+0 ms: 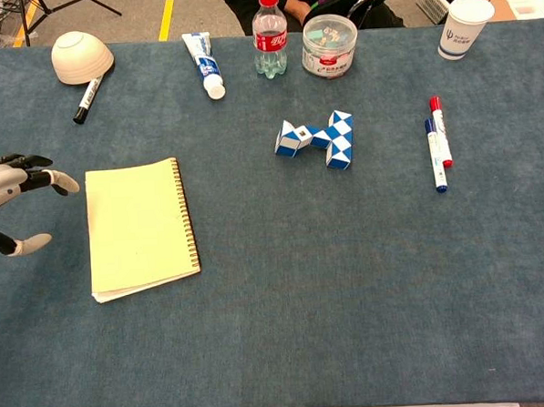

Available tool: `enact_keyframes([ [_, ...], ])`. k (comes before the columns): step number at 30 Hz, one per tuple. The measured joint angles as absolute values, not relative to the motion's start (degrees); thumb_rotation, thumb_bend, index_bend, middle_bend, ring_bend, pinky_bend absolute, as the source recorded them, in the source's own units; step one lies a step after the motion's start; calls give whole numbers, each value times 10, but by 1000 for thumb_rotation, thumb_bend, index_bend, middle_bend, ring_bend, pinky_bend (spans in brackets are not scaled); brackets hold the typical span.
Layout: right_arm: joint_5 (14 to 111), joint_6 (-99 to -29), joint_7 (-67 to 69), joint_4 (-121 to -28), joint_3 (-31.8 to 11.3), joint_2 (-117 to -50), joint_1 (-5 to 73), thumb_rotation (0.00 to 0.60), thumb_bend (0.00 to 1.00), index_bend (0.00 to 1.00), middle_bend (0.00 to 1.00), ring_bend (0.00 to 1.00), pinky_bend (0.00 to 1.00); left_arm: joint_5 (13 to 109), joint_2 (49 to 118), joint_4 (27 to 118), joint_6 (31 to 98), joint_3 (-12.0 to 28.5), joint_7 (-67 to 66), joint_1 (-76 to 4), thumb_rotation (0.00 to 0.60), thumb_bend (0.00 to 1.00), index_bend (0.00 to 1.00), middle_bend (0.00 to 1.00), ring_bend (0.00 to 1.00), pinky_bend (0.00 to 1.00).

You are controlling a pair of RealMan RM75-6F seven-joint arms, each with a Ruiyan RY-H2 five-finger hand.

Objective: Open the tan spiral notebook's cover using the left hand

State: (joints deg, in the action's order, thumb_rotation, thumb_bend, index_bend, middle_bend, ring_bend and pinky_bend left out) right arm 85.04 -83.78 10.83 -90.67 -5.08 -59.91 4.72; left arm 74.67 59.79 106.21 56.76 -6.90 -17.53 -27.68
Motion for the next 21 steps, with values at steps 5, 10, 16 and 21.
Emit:
enact_keyframes([
  [5,853,-838,101,-914,-51,-597,49,600,396,339,281,209,306,857,617,966,595,-78,-125,-268,600,323,57,85,0,30],
  [10,854,-839,93,-923,-50,-595,49,600,395,339,280,209,306,962,649,857,620,-94,-59,-270,600,323,43,41,0,30],
  [16,855,-841,85,-932,-50,-592,48,600,395,339,281,209,306,1027,700,758,657,-105,-9,-275,600,288,42,38,0,30],
  [21,855,-846,80,-939,-49,-588,46,600,395,339,281,208,306,1046,741,687,678,-112,24,-275,600,268,42,38,0,30],
])
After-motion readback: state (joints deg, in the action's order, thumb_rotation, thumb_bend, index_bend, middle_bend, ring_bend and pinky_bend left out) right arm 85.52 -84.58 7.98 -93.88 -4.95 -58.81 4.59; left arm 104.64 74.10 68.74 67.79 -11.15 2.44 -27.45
